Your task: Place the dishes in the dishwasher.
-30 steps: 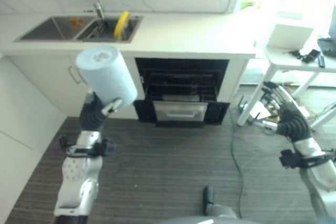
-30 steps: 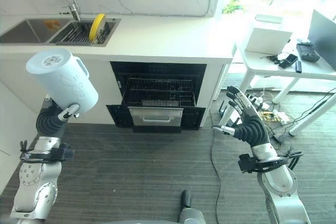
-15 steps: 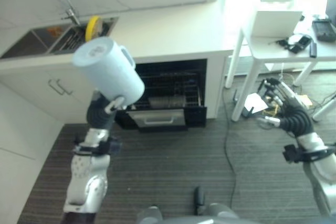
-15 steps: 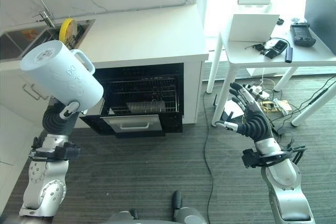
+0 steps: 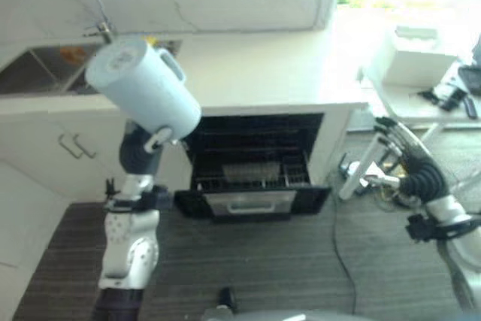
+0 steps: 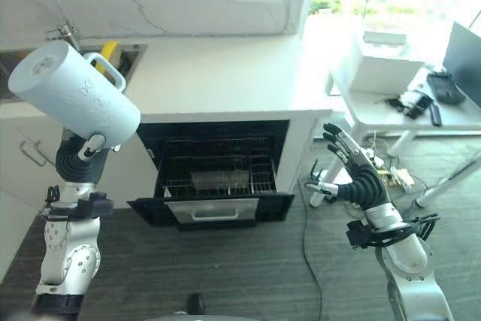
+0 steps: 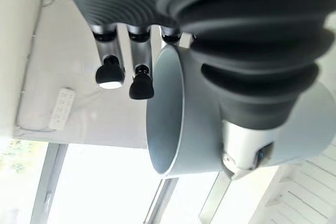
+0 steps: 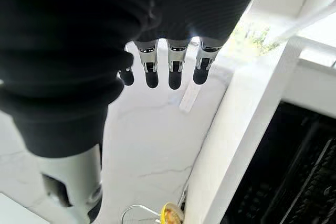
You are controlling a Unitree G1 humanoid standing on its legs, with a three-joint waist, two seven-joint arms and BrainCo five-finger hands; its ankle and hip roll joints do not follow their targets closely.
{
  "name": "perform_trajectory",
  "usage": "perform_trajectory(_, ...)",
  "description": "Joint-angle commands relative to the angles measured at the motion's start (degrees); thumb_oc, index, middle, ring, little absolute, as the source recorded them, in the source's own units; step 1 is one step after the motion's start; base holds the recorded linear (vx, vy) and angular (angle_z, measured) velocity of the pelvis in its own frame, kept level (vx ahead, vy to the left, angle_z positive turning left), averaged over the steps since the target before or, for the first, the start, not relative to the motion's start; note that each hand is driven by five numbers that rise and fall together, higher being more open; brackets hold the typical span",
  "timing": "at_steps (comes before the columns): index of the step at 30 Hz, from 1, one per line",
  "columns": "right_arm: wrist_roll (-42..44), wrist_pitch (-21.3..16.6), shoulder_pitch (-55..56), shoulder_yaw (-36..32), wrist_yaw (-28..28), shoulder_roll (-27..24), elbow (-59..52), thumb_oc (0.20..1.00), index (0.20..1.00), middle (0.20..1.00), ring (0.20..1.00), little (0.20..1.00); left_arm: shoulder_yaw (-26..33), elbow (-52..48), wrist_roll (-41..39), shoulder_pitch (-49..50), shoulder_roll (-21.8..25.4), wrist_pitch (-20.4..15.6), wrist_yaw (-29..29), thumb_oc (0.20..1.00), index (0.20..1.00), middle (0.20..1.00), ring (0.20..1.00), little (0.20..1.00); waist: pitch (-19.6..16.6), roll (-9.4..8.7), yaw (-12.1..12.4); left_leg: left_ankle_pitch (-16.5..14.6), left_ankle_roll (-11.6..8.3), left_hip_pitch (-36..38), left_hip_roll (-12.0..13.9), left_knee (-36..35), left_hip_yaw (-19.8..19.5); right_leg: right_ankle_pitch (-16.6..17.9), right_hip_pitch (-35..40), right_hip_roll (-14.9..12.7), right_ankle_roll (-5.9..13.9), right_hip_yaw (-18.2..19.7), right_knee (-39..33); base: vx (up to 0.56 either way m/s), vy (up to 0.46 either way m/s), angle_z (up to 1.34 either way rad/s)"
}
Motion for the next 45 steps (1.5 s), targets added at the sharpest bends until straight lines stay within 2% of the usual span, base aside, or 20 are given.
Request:
perform_trajectory(1, -0.55, -0.89, -4.71, -1.21, -1.21, -0.09, -0.83, 1.000, 1.000, 1.000, 1.000, 1.000, 1.92, -5.37, 1.43, 0.62, 3.34, 0.03, -1.95, 0.200, 0.200, 0.200, 0.200, 0.200, 0.01, -0.33, 3.05, -2.70, -2.11, -0.56, 3.14, -0.82, -2.51, 3.18, 2.02, 1.15, 2.69, 1.12, 3.46, 0.14, 0.175, 0.17)
perform_trajectory(5, -0.46, -1.72, -3.06, -0.60, -0.71, 1.19, -1.38, 1.000, 1.000, 1.000, 1.000, 1.000, 1.90, -6.05, 2.60, 2.05, 3.92, 0.01, -2.33, 0.200, 0.200, 0.200, 0.200, 0.200, 1.01, 0.30, 2.66, -3.93, -0.82, 1.27, 2.72, -0.82, -2.99, 6.21, -4.36, 0.89, 2.31, 1.74, 13.86, 0.10, 0.117, -0.01)
perform_trajectory(7, -0.48, -1.50, -3.77, 0.23, -0.42, 0.92, -0.92, 1.000, 1.000, 1.000, 1.000, 1.000, 1.65, -6.00, 2.91, 1.67, 4.92, 0.15, -0.93, 0.200, 0.200, 0.200, 0.200, 0.200, 1.65, 0.36, 2.22, -4.50, -1.00, 2.12, 2.57, -0.82, -3.08, 5.35, -6.61, 2.32, 1.64, 0.75, 10.90, 0.09, -0.048, -0.28)
perform_trajectory(8, -0.08, -1.86, -3.61, 0.33, -0.57, 0.46, -0.87, 1.000, 1.000, 1.000, 1.000, 1.000, 1.64, -6.26, 2.77, 1.43, 5.58, 0.04, -0.72, 0.200, 0.200, 0.200, 0.200, 0.200, 2.28, 0.29, 1.83, -5.10, -1.43, 2.88, 2.50, -0.82, -3.11, 5.42, -7.98, 2.86, 1.32, -0.68, 5.55, 0.09, -0.149, -0.27)
perform_trajectory(10, 1.24, -1.97, -3.89, 0.23, -1.07, -0.14, -0.59, 1.000, 1.000, 1.000, 1.000, 1.000, 1.13, -6.75, 3.03, 1.20, 5.90, 0.09, -0.35, 0.200, 0.200, 0.200, 0.200, 0.200, 2.93, 0.22, 0.74, -6.57, -1.93, 4.02, 3.00, -0.82, -3.18, 7.79, -9.04, 2.56, 1.43, -1.12, -1.06, 0.09, -0.183, -0.13)
perform_trajectory(12, 1.85, -0.75, -4.21, 0.96, -2.07, 0.12, -0.25, 1.000, 1.000, 1.000, 1.000, 1.000, -0.30, -6.77, 3.58, 0.63, 5.71, 0.64, 0.47, 0.200, 0.200, 0.200, 0.200, 0.200, 3.27, 0.14, -0.45, -7.71, -1.57, 5.05, 2.84, -0.82, -4.08, 9.48, -9.67, 2.33, 1.61, 2.06, -2.30, 0.10, -0.213, 0.27)
perform_trajectory(17, 3.24, 2.62, -5.52, 2.01, -2.72, -1.08, -0.39, 1.000, 1.000, 1.000, 1.000, 1.000, -1.69, -7.39, 4.71, 1.54, 5.42, 1.35, 4.84, 0.200, 0.200, 0.200, 0.200, 0.200, 1.61, 0.06, -0.19, -8.80, -1.89, 6.65, 3.52, -0.82, -2.92, 9.24, -6.51, 2.73, 1.99, -0.62, -7.20, 0.08, -0.187, 0.43)
perform_trajectory(20, 1.09, 2.75, -7.00, 3.52, -4.05, -0.83, -0.06, 1.000, 1.000, 1.000, 1.000, 1.000, -2.66, -6.31, 6.64, 1.14, 4.42, 2.02, 8.53, 0.200, 0.200, 0.200, 0.200, 0.200, 0.24, 0.30, -0.30, -8.87, -2.41, 7.15, 4.28, -0.82, -1.94, 7.52, -5.37, 3.62, 1.21, -0.45, -7.44, 0.05, -0.149, -0.10)
perform_trajectory(21, 3.87, 4.38, -7.97, 4.44, -2.78, -0.65, 0.09, 1.000, 1.000, 1.000, 1.000, 1.000, -3.42, -5.91, 8.20, 0.91, 3.90, 1.96, 10.74, 0.200, 0.200, 0.200, 0.200, 0.200, -0.12, 0.44, -0.30, -8.83, -2.49, 7.30, 4.58, -0.82, -2.02, 7.04, -5.00, 4.21, 0.75, 0.08, -7.44, 0.04, -0.169, -0.15)
perform_trajectory(23, 4.08, 4.42, -10.06, 6.75, -1.88, -0.38, 0.98, 1.000, 1.000, 1.000, 1.000, 1.000, -5.51, -3.82, 13.78, -0.35, 3.31, -0.64, 15.47, 0.200, 0.200, 0.200, 0.200, 0.200, -0.59, 0.64, -0.29, -8.71, -2.82, 7.40, 5.11, -0.82, -2.76, 6.21, -4.29, 4.96, 0.07, 0.82, -7.44, 0.04, -0.163, -0.03)
perform_trajectory(25, 4.73, 4.63, -11.57, 7.94, -2.23, -1.00, 1.12, 1.000, 1.000, 1.000, 1.000, 1.000, -6.59, -2.95, 16.83, -1.97, 3.32, -0.64, 16.97, 0.200, 0.200, 0.200, 0.200, 0.200, -0.91, 0.72, -0.50, -8.49, -3.06, 7.48, 5.54, -0.82, -2.66, 5.84, -3.96, 5.26, -0.15, 0.78, -7.44, 0.03, -0.111, 0.05)
perform_trajectory(28, 6.45, 5.00, -13.10, 8.87, -0.86, -0.53, 1.17, 1.000, 1.000, 1.000, 1.000, 1.000, -7.62, -1.70, 17.94, -3.70, 3.25, -0.42, 15.79, 0.200, 0.200, 0.200, 0.200, 0.200, -1.40, 0.89, -0.89, -8.32, -3.41, 7.64, 6.10, -0.82, -2.16, 5.40, -3.57, 5.77, -0.46, 0.73, -7.44, 0.04, -0.134, 0.06)
perform_trajectory(32, 10.92, 7.97, -14.16, 10.68, 3.56, 0.13, 1.16, 1.000, 1.000, 1.000, 1.000, 1.000, -8.67, 0.54, 19.23, -3.68, 3.16, -1.05, 15.94, 0.200, 0.200, 0.200, 0.200, 0.200, -1.97, 1.27, -1.27, -8.09, -4.10, 8.70, 6.96, -0.82, -0.54, 4.82, -3.29, 6.95, -1.06, 1.13, -7.44, 0.06, -0.108, 0.01)
perform_trajectory(35, 11.54, 7.92, -15.47, 11.64, 3.33, -0.76, 1.57, 1.000, 1.000, 1.000, 1.000, 1.000, -10.27, 1.02, 21.65, -3.83, 3.41, -1.65, 17.62, 0.200, 0.200, 0.200, 0.200, 0.200, -1.66, 1.40, -0.80, -7.76, -4.77, 10.18, 6.57, -0.82, 0.30, 4.74, -3.18, 7.59, -1.36, 1.44, -7.44, 0.04, -0.013, -0.01)
perform_trajectory(36, 12.24, 8.33, -16.10, 11.74, 3.83, -1.11, 1.44, 1.000, 1.000, 1.000, 1.000, 1.000, -10.90, 0.82, 23.50, -3.78, 3.29, -1.98, 18.52, 0.200, 0.200, 0.200, 0.200, 0.200, -0.92, 1.12, -0.07, -6.46, -5.31, 8.82, 5.97, 2.45, -0.46, 5.47, -3.18, 7.65, -1.93, 2.17, -7.44, 0.09, 0.059, -0.02)
perform_trajectory(38, 13.27, 9.21, -16.89, 11.72, 3.97, -1.77, 0.72, 1.000, 1.000, 1.000, 1.000, 1.000, -11.86, 1.32, 25.82, -3.75, 2.88, -2.97, 19.77, 0.200, 0.200, 0.200, 0.200, 0.200, -0.21, 0.84, 0.82, -5.57, -5.70, 6.30, 5.90, 2.51, -2.78, 5.92, -3.11, 7.38, -1.65, 2.86, -7.44, 0.11, 0.190, -0.14)
perform_trajectory(39, 13.77, 9.51, -17.47, 11.96, 4.20, -1.46, 0.96, 1.000, 1.000, 1.000, 1.000, 1.000, -12.43, 2.51, 26.72, -4.10, 2.75, -3.87, 20.21, 0.200, 0.200, 0.200, 0.200, 0.200, -0.22, 1.29, 0.80, -4.48, -5.97, 6.48, 7.05, -0.70, -2.85, 5.22, -2.80, 7.20, -1.11, 2.90, -7.44, 0.13, 0.284, -0.25)
perform_trajectory(41, 14.07, 9.50, -17.89, 12.11, 4.41, -0.57, 1.08, 1.000, 1.000, 1.000, 1.000, 1.000, -13.67, 4.30, 27.80, -6.07, 2.46, -4.15, 21.07, 0.200, 0.200, 0.200, 0.200, 0.200, 0.36, 1.44, 0.67, -2.99, -6.70, 3.85, 8.70, -0.82, -2.31, 5.01, -2.07, 6.05, -0.47, 2.18, -7.44, 0.13, 0.298, -0.05)
perform_trajectory(43, 15.42, 9.26, -19.04, 12.97, 3.67, -0.20, 1.84, 1.000, 1.000, 1.000, 1.000, 1.000, -15.13, 7.72, 29.48, -9.20, 2.16, -4.24, 22.54, 0.200, 0.200, 0.200, 0.200, 0.200, 0.58, 0.98, 0.78, -3.41, -6.24, 2.27, 7.57, -0.82, -4.00, 4.46, -1.32, 4.78, 0.39, 2.14, -7.44, 0.10, 0.349, 0.12)
perform_trajectory(45, 16.06, 9.53, -18.88, 12.67, 3.07, 0.20, 1.34, 1.000, 1.000, 1.000, 1.000, 1.000, -15.40, 8.47, 29.30, -10.16, 2.10, -3.31, 23.05, 0.200, 0.200, 0.200, 0.200, 0.200, 0.33, 0.71, 0.33, -3.72, -6.07, 2.30, 7.00, -0.82, -3.35, 4.77, -1.24, 3.65, 1.21, 1.05, -7.44, 0.09, 0.302, 0.04)
